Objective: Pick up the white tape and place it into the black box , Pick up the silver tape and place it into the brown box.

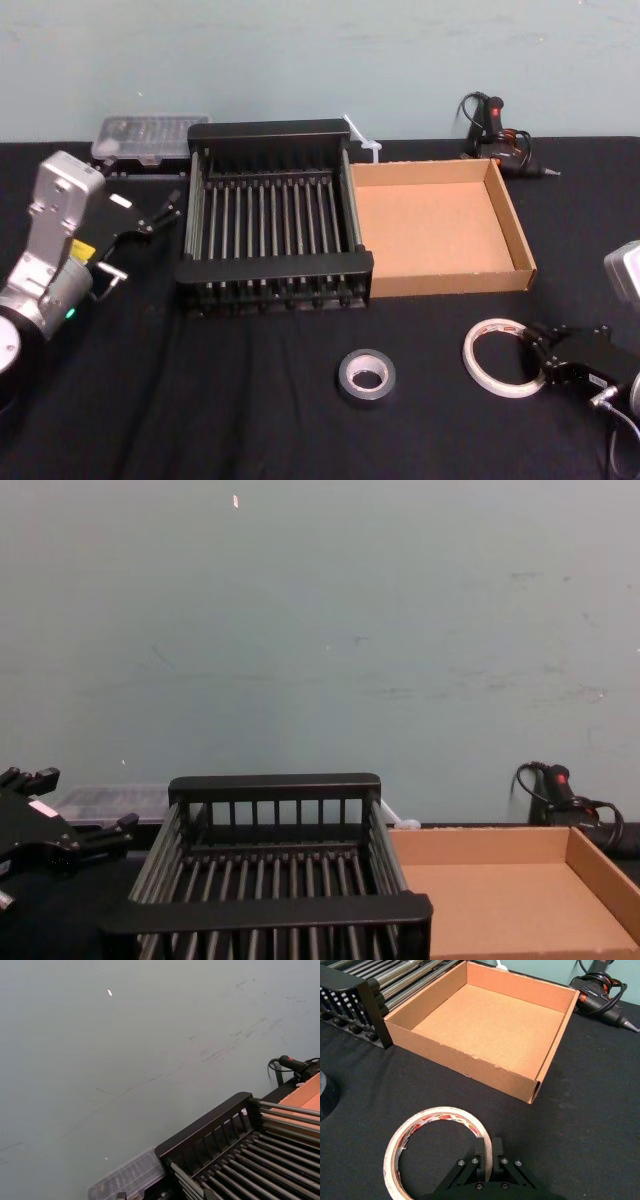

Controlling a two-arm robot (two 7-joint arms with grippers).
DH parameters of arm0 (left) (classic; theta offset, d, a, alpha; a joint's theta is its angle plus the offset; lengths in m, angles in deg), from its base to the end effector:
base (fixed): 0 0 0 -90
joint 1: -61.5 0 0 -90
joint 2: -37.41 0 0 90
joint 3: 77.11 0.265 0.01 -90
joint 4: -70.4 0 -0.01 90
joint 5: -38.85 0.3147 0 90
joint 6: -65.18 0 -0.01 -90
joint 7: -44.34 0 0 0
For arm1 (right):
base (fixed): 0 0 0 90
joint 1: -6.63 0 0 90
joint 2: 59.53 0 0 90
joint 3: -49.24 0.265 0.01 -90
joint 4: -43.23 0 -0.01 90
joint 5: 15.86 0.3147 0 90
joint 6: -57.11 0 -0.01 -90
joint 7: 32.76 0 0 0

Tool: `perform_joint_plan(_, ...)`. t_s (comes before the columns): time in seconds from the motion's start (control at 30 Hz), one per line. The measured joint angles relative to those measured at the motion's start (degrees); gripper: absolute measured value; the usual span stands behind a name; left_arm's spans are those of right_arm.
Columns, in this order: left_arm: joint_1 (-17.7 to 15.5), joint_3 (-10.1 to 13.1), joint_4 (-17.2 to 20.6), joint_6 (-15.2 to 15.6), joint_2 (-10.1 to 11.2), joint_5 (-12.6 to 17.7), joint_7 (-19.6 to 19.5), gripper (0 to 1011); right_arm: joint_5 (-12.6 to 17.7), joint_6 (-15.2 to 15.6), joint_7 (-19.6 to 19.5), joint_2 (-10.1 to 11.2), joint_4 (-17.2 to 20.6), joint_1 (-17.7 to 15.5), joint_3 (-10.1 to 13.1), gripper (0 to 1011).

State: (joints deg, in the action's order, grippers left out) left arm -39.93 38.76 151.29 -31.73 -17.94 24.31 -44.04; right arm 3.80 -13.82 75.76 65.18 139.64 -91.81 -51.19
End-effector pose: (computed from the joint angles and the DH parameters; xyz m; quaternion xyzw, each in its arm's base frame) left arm 0.3596 0.0669 -0.2833 0.1416 -0.1325 0.5799 0.7913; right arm 0.2900 -0.0872 -0.2794 -0.2416 0.1055 -0.4844 0.8342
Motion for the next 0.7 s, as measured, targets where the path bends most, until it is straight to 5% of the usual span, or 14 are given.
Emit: perform_joint_plan(0.7, 0.0, 0.0, 0.0, 0.0, 0.0, 0.0, 0.0, 1001, 2.3, -1.4, 1.2, 0.9, 4.2, -2.3, 3.4, 87)
